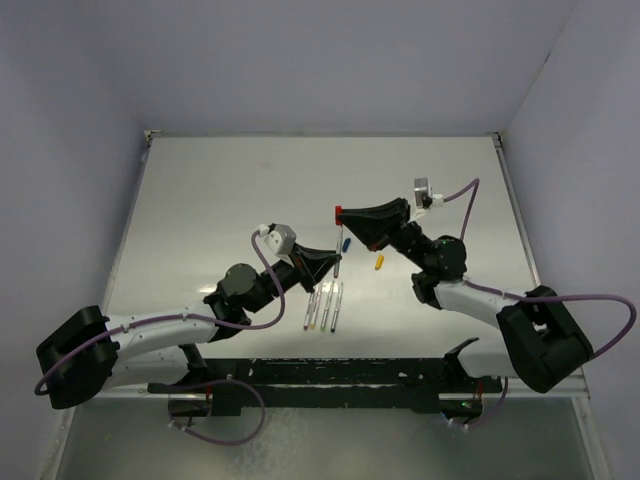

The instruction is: Insert the pens into the pen caps

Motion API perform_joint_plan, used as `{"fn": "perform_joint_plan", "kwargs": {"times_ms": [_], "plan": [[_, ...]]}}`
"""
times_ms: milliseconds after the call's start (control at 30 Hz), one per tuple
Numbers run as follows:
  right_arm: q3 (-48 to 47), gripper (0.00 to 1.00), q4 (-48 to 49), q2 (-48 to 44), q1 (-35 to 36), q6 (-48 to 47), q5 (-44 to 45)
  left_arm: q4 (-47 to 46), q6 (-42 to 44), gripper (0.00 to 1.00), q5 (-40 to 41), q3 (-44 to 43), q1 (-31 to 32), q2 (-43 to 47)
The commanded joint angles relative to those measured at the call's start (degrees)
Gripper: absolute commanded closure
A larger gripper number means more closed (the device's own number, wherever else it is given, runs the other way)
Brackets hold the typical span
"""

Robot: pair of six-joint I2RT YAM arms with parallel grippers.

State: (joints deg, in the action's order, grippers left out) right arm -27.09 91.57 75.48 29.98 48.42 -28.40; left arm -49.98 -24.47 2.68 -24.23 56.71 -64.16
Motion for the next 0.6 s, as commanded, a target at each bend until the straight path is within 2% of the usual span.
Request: {"fn": "perform_joint_plan", "kwargs": {"times_ms": [0, 567], "plan": [[-2.46, 1.00, 10.03, -0.66, 0.17, -1.28, -1.65, -3.93, -0.86, 1.00, -0.97, 0.11, 0.19, 0.78], [-1.79, 1.00, 10.05, -1.85, 0.17, -1.31, -1.32, -3.72, -0.98, 1.00, -0.33, 1.06, 0.24, 0.15]]}}
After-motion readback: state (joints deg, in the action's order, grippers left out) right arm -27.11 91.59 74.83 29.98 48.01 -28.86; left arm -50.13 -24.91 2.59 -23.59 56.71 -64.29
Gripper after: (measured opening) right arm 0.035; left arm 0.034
